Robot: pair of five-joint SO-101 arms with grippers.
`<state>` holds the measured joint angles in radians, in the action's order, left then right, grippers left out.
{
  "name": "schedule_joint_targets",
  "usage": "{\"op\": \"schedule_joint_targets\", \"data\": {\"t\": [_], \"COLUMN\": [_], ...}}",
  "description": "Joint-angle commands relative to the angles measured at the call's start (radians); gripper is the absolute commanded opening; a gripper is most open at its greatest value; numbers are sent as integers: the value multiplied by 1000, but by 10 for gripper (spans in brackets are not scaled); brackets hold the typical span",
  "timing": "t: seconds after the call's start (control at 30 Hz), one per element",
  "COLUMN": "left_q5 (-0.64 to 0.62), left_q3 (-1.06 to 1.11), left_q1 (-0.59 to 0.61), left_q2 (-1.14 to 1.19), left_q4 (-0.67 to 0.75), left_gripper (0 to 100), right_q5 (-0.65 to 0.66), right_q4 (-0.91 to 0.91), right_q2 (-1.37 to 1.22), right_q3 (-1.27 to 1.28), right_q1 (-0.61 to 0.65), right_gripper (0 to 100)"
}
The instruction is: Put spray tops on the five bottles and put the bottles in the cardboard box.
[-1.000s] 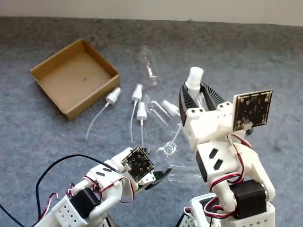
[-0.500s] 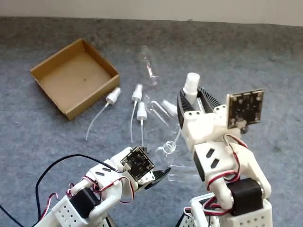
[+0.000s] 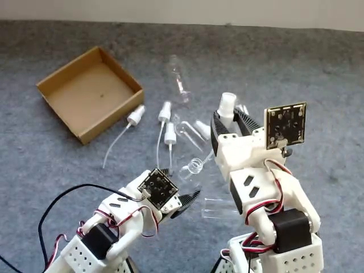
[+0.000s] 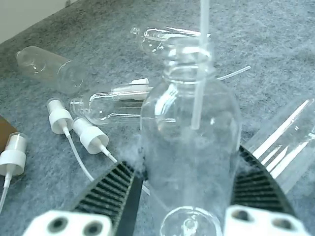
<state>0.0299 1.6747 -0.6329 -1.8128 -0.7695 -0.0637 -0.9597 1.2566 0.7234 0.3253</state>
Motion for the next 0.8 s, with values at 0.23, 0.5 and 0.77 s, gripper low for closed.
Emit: {"op": "schedule_joint_targets", "data": {"t": [0.23, 0.5, 0.77], "left_q5": [-8, -8, -8], "left_q3": [21, 21, 21], "left_q1": [12, 12, 12], "left_q2": [-8, -8, -8], "left_q4": [57, 57, 57], "left_gripper": [151, 151, 151], "right_q5": [15, 15, 17], "right_q4": [-142, -239, -257], "right_q2": [8, 8, 8], "right_q3": [-8, -15, -13], "right_q1": [171, 174, 177], "right_gripper": [5, 119, 119]}}
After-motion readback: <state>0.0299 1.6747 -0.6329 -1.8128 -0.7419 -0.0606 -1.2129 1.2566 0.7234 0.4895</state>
